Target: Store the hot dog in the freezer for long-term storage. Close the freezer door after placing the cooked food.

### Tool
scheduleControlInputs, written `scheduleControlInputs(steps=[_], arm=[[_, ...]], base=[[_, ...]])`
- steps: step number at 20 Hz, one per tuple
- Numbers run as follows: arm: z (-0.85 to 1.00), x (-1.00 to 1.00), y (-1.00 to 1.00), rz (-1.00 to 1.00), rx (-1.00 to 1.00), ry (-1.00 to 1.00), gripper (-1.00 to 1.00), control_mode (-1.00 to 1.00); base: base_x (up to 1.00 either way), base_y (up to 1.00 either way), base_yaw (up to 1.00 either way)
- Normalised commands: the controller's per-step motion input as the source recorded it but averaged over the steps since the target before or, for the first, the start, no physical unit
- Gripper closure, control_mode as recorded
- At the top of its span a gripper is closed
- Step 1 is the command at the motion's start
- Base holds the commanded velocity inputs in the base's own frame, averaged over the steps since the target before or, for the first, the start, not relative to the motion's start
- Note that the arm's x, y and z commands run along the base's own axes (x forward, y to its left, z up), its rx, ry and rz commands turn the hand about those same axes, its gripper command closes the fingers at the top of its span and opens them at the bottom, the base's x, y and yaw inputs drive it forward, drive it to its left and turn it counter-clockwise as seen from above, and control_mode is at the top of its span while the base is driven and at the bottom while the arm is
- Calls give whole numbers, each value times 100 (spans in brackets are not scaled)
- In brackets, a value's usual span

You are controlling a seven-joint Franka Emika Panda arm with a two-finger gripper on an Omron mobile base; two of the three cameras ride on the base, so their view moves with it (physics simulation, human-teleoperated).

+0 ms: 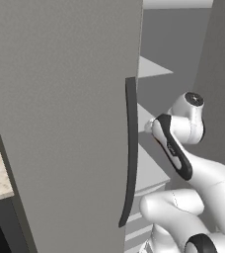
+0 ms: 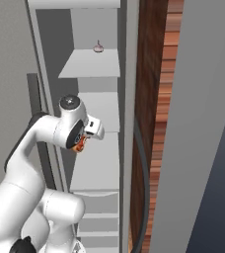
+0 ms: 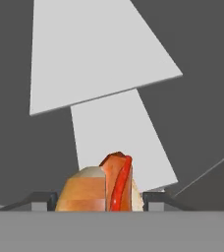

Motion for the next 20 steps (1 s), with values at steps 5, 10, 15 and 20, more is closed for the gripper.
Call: scheduleControlInputs(steps=[5, 10, 15, 20], arm=[[0, 72, 0, 0, 0, 0, 100, -100], [0, 63, -2, 2, 0, 3, 100, -100], [0, 66, 0, 3, 0, 0, 100, -100], [0, 39, 0, 2, 0, -7, 100, -100]], base=[[0, 0, 0], [0, 0, 0], [0, 0, 0], [0, 0, 0]])
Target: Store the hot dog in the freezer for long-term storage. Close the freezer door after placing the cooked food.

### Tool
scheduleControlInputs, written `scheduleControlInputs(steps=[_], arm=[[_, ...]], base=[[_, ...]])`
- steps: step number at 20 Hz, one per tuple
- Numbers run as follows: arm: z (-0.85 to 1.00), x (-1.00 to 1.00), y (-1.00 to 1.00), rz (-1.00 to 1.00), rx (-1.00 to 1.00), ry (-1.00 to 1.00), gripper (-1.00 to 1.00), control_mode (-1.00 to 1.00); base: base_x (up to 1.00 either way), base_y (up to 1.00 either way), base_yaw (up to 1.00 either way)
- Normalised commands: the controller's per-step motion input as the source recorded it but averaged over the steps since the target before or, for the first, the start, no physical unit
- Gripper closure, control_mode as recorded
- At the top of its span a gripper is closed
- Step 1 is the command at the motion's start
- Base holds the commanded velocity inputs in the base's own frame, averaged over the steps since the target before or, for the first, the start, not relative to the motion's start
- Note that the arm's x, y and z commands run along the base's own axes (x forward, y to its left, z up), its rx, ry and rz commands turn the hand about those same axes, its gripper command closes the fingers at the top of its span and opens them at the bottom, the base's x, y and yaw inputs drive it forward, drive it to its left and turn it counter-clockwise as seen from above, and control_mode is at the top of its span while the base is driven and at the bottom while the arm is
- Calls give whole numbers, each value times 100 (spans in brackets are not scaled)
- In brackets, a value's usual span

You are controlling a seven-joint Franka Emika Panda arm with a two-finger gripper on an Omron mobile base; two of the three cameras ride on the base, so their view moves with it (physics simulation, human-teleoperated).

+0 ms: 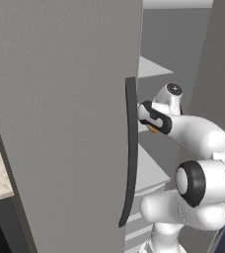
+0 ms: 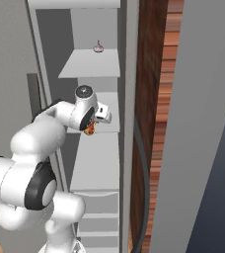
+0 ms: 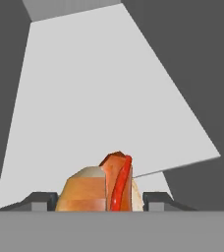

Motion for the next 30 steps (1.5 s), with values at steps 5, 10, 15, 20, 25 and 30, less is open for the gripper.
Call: scheduleControlInputs(steps=[5, 10, 15, 20, 25, 30], arm=[[-11, 24, 0, 8, 0, -5, 100, -100], [-10, 44, 0, 3, 0, -1, 100, -100], [-3, 54, 0, 3, 0, 0, 100, -100], [-6, 46, 0, 2, 0, 0, 100, -100], [-14, 42, 0, 0, 0, 0, 100, -100], [-16, 36, 1, 0, 0, 0, 100, -100]], base=[[0, 0, 0], [0, 0, 0], [0, 0, 0], [0, 0, 0], [0, 0, 0], [0, 0, 0]])
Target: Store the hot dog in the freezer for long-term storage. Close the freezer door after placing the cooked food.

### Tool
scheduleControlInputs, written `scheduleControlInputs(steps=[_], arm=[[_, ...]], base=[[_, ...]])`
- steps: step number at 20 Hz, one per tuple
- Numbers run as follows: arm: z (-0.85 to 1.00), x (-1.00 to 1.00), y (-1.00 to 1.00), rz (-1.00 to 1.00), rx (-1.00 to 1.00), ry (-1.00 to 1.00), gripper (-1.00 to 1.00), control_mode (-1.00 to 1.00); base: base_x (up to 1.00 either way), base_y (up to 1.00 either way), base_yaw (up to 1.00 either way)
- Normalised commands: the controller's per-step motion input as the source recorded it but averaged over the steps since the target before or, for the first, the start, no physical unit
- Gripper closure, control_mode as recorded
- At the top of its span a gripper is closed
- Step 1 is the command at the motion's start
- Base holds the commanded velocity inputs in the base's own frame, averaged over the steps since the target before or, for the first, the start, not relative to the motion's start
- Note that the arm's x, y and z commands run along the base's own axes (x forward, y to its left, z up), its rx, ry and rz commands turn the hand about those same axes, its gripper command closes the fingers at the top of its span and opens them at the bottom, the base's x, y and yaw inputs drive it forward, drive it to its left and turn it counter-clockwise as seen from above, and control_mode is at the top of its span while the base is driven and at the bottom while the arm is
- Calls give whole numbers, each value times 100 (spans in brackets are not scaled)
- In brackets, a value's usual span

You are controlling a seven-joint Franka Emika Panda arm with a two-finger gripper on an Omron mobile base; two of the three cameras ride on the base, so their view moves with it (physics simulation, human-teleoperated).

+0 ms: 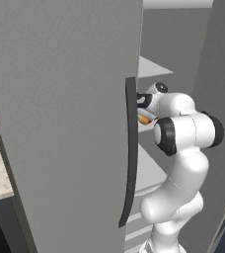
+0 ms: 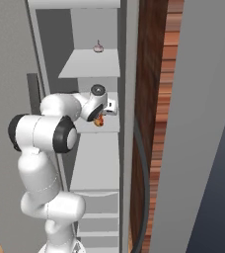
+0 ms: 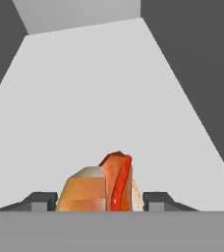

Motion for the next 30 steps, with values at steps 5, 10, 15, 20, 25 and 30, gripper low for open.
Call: scheduleControlInputs(steps=[5, 10, 15, 20, 25, 30], arm=[[-22, 25, 5, 0, 0, 0, 100, -100], [-35, 23, 2, 0, -1, 0, 100, -100], [-19, 23, 1, 0, 0, 0, 100, -100], [-14, 18, 0, 0, 0, -1, 100, -100], [-9, 3, 7, 0, 0, -1, -100, -100], [0, 0, 1, 0, 0, -6, -100, -100]], base=[[0, 0, 0], [0, 0, 0], [0, 0, 0], [0, 0, 0], [0, 0, 0], [0, 0, 0]])
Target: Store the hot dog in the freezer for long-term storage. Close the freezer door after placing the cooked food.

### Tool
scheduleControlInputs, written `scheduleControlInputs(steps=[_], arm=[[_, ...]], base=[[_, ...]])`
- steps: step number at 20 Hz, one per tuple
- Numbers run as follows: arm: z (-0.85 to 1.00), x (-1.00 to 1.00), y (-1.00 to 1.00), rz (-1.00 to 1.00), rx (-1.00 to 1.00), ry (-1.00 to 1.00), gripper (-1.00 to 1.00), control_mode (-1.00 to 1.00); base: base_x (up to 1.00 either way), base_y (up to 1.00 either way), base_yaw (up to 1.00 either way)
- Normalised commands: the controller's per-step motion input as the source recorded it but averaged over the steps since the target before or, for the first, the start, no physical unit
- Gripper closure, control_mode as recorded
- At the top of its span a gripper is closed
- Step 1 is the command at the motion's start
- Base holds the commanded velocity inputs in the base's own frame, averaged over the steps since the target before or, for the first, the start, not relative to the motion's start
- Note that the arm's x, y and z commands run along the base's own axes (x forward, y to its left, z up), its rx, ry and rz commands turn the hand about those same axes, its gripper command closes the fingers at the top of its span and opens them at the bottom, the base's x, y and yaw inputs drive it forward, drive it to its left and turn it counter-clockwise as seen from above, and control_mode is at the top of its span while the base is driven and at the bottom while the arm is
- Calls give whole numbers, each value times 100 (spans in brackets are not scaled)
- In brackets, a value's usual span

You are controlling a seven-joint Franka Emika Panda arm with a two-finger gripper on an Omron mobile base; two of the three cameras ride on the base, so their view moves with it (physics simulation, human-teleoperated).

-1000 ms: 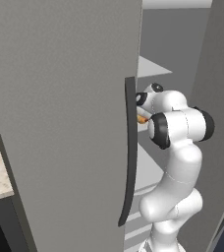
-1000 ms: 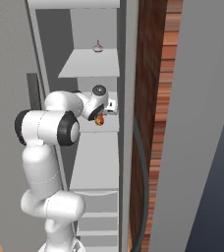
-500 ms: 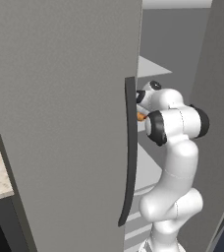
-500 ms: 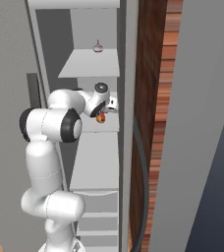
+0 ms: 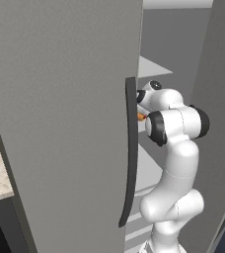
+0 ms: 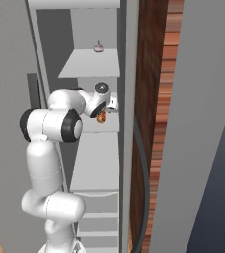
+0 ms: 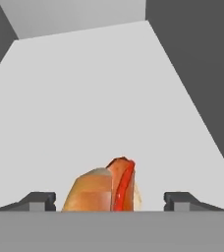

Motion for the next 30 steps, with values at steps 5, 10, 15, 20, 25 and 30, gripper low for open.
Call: scheduleControlInputs(steps=[5, 10, 15, 20, 25, 30], arm=[[0, 0, 0, 0, 0, -5, -100, -100], [0, 0, 0, 0, 0, -4, -100, -100], [15, -23, 0, -1, 0, -10, -100, -100], [26, -29, 0, -4, 0, -8, -100, -100], [31, -42, -1, -1, 0, -4, -100, -100], [54, -66, 0, 0, 0, -9, -100, -100]], base=[[0, 0, 0], [0, 0, 0], [0, 0, 0], [0, 0, 0], [0, 0, 0], [0, 0, 0]])
